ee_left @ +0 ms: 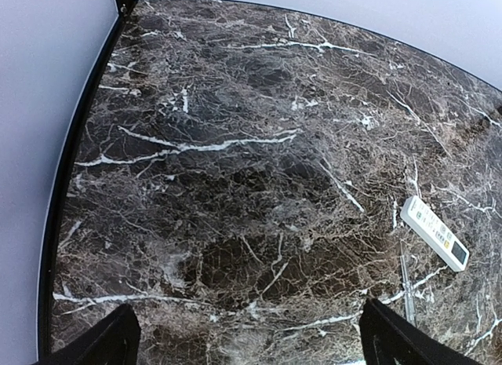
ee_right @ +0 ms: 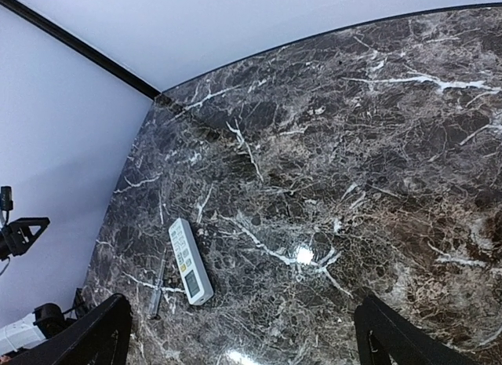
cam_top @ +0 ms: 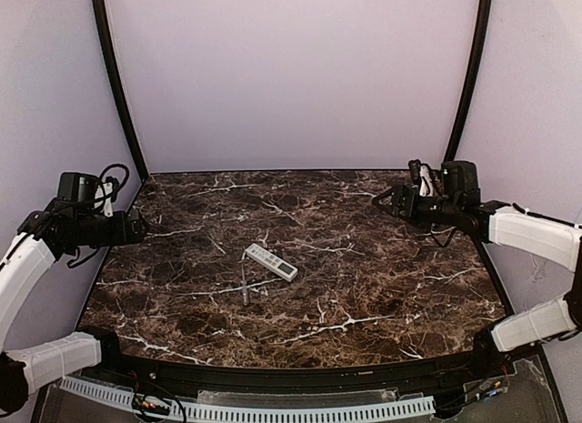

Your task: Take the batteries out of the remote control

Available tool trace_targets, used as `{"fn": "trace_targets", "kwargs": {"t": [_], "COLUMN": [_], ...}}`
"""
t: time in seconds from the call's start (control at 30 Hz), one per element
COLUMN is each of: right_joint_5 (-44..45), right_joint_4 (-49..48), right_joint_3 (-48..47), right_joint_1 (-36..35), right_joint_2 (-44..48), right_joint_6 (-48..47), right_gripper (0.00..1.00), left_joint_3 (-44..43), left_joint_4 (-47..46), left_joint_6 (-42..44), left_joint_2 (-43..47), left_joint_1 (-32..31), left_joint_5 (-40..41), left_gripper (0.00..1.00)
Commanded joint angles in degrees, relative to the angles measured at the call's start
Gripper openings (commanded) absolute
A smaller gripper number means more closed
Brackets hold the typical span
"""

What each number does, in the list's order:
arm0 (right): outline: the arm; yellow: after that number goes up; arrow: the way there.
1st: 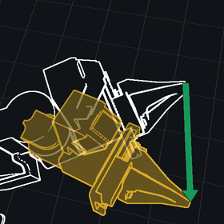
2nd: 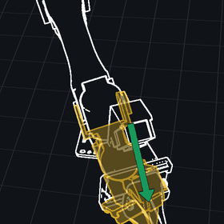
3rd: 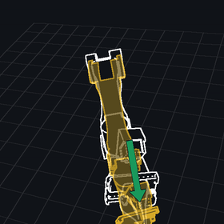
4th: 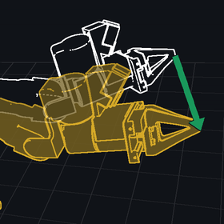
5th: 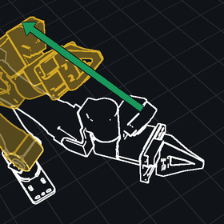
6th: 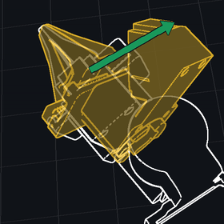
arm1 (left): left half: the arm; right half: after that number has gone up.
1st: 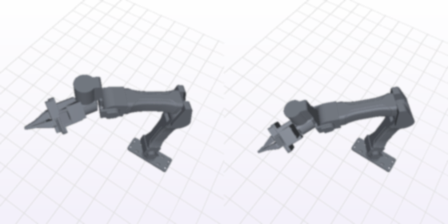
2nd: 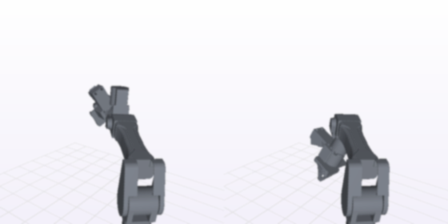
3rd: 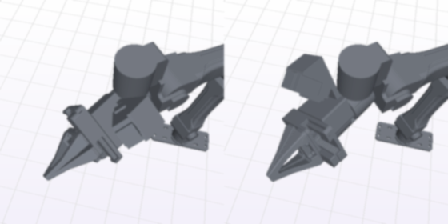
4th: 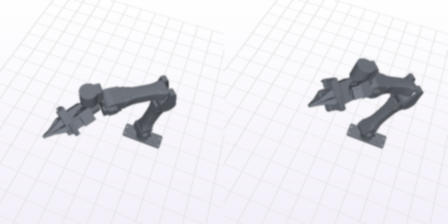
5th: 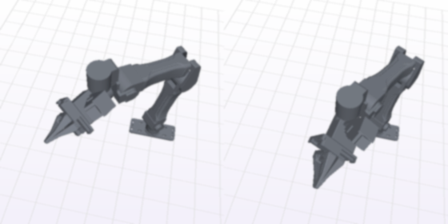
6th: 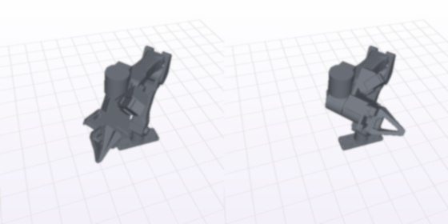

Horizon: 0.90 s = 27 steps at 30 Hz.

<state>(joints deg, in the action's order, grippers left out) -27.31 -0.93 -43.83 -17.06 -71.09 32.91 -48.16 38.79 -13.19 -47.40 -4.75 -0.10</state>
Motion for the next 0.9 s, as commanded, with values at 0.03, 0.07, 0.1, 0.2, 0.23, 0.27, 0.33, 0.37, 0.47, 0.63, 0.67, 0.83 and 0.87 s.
{"fn": "trace_targets", "kwargs": {"t": [0.03, 0.07, 0.1, 0.2, 0.23, 0.27, 0.33, 0.37, 0.47, 0.63, 0.67, 0.83, 0.87], "right_joint_5": [15.35, 17.63, 18.91, 23.37, 25.17, 26.64, 29.79, 30.54, 30.72, 27.73, 27.53, 24.82, 24.79], "right_joint_4": [4.28, 4.62, 4.69, 3.72, 2.99, 2.35, 1.30, 1.16, -2.43, -6.15, -6.98, -3.89, -2.10], "right_joint_3": [-3.05, -3.56, -3.88, -4.88, -4.98, -5.26, -5.98, -6.26, -7.18, -9.45, -10.01, -17.38, -20.56], "right_joint_1": [-8.83, -10.46, -12.71, -17.88, -19.72, -21.44, -24.24, -25.49, -28.72, -32.31, -33.00, -35.28, -35.48], "right_joint_2": [-2.93, -3.40, -3.85, -5.38, -5.92, -6.61, -8.41, -9.51, -12.98, -18.19, -19.46, -28.18, -30.17], "right_joint_6": [-6.22, -7.28, -8.13, -12.57, -14.18, -15.71, -18.26, -19.55, -24.04, -29.83, -31.07, -35.18, -35.33], "right_gripper": [0.99, 0.99, 0.99, 0.99, 0.99, 0.99, 0.99, 0.99, 0.99, 0.99, 0.99, 0.98, 0.98], "left_joint_3": [0.39, 0.40, 0.42, 0.44, 0.44, 0.44, 0.39, 0.42, 0.35, 0.27, 0.27, 0.41, 0.47], "left_joint_4": [-0.18, -0.19, -0.24, -0.33, -0.37, -0.37, -0.33, -0.30, -0.29, -0.20, -0.13, -0.07, -0.15], "left_joint_6": [-0.65, -0.72, -0.81, -0.87, -0.87, -0.94, -1.02, -1.04, -1.05, -1.13, -1.13, -1.35, -1.32], "left_joint_2": [-2.68, -3.44, -4.12, -5.28, -5.89, -6.14, -6.84, -7.36, -8.04, -8.28, -8.21, -7.71, -7.60], "left_joint_1": [0.17, 0.13, 0.10, 0.13, 0.15, 0.17, 0.13, 0.13, 0.12, 0.14, 0.17, 0.18, 0.18], "left_joint_5": [-3.43, -3.58, -3.94, -4.66, -4.98, -5.17, -5.46, -5.64, -6.10, -5.89, -5.75, -5.16, -5.17], "left_gripper": [0.98, 0.97, 0.97, 0.95, 0.95, 0.94, 0.93, 0.93, 0.92, 0.90, 0.90, 0.89, 0.89]}}
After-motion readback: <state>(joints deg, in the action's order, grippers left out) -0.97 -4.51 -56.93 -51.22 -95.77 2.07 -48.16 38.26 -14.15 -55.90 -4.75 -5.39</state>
